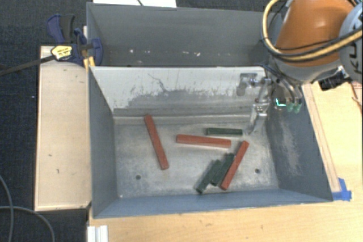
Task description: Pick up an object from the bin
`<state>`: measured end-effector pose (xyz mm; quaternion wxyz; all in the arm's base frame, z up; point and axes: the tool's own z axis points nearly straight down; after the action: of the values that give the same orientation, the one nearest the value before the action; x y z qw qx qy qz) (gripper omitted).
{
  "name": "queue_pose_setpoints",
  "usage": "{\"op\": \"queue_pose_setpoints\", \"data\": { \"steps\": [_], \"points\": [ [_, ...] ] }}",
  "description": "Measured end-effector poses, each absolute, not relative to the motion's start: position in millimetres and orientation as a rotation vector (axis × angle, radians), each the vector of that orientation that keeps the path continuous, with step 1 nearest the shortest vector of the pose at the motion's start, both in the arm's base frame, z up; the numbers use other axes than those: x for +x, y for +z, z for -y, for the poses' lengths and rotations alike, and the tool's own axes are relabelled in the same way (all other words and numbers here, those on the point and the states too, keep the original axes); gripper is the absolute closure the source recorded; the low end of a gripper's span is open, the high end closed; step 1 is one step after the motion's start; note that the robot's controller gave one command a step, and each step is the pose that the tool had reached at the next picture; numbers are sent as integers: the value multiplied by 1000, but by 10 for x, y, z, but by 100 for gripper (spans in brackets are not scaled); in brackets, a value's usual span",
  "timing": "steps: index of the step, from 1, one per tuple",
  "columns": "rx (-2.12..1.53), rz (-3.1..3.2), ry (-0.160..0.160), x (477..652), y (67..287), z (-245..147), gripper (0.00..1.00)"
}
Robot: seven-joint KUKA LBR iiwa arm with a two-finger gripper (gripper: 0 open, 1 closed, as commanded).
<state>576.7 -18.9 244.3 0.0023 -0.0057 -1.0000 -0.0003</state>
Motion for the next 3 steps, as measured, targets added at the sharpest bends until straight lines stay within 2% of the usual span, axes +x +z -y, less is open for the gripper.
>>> {"op": "queue_pose_setpoints", "data": {
  "steps": [1,2,3],
  "points": [
    [331,3120,-5,5479,1543,-588,0],
    [371,3115,-2,5661,660,-679,0],
    [369,3121,-2,5676,706,-676,100]
  ]
}}
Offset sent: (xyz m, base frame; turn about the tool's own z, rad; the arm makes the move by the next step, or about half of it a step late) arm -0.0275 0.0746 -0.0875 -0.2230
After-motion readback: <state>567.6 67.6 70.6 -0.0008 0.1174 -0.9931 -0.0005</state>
